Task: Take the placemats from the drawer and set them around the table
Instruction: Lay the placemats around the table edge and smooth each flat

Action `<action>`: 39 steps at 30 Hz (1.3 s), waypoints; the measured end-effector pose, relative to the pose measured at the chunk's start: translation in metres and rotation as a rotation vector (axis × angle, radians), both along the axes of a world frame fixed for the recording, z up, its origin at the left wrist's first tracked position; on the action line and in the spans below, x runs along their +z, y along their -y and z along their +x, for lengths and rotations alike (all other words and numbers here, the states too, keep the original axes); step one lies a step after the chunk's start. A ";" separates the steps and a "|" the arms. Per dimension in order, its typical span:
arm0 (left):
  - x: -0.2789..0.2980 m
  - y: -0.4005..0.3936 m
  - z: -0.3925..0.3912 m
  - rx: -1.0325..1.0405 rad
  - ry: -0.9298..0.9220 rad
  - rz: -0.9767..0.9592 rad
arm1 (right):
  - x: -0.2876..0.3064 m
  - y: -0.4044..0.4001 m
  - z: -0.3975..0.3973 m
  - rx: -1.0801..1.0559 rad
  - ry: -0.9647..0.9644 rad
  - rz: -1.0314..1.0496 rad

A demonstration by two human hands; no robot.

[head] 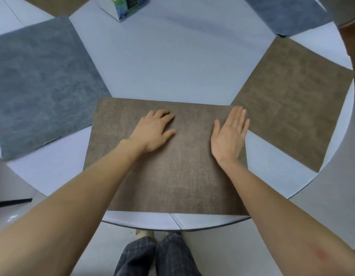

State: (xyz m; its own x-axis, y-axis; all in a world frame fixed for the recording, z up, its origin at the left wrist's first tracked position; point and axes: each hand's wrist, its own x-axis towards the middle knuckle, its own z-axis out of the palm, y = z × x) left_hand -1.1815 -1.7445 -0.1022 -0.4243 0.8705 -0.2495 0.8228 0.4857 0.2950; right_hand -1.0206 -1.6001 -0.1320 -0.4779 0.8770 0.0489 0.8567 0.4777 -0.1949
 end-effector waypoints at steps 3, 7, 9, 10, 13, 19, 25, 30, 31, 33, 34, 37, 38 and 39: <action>-0.006 0.011 -0.027 0.009 0.027 0.077 | 0.008 0.052 -0.038 0.308 -0.094 -0.038; -0.021 0.026 -0.046 -0.057 0.002 0.018 | -0.005 0.102 -0.081 0.290 -0.049 -0.162; -0.029 0.037 -0.058 -0.072 -0.090 0.021 | -0.014 0.109 -0.086 0.276 0.039 -0.092; -0.032 0.042 -0.066 -0.038 -0.128 0.011 | -0.016 0.109 -0.086 0.267 0.062 -0.073; -0.032 0.060 -0.089 0.091 -0.166 -0.042 | -0.017 0.111 -0.084 0.261 0.104 -0.044; -0.032 0.087 -0.128 0.335 -0.134 -0.114 | -0.015 0.115 -0.087 0.245 0.136 -0.044; -0.029 0.112 -0.054 0.247 -0.198 0.004 | -0.015 0.119 -0.090 0.209 0.131 -0.038; -0.047 0.152 0.022 0.222 -0.168 0.014 | -0.014 0.123 -0.086 0.185 0.087 -0.035; -0.048 0.162 0.024 0.221 -0.180 0.016 | -0.014 0.122 -0.086 0.190 0.073 -0.034; -0.049 0.180 0.022 0.213 -0.200 0.039 | -0.014 0.121 -0.085 0.194 0.056 -0.046; -0.048 0.186 0.021 0.213 -0.200 0.048 | -0.014 0.120 -0.084 0.199 0.055 -0.062; -0.045 0.188 0.021 0.230 -0.219 0.039 | -0.011 0.112 -0.080 0.265 0.059 -0.143; -0.042 0.184 0.021 0.243 -0.234 0.018 | -0.009 0.108 -0.078 0.300 0.053 -0.188; -0.038 0.179 0.022 0.266 -0.251 -0.011 | -0.006 0.103 -0.074 0.335 0.031 -0.250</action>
State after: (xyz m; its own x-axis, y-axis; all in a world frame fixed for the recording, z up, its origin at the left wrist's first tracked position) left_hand -1.1593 -1.9233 -0.1398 -0.6847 0.7193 -0.1177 0.7134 0.6944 0.0940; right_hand -1.0941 -1.7027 -0.1375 -0.7369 0.6557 -0.1642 0.6690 0.6725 -0.3166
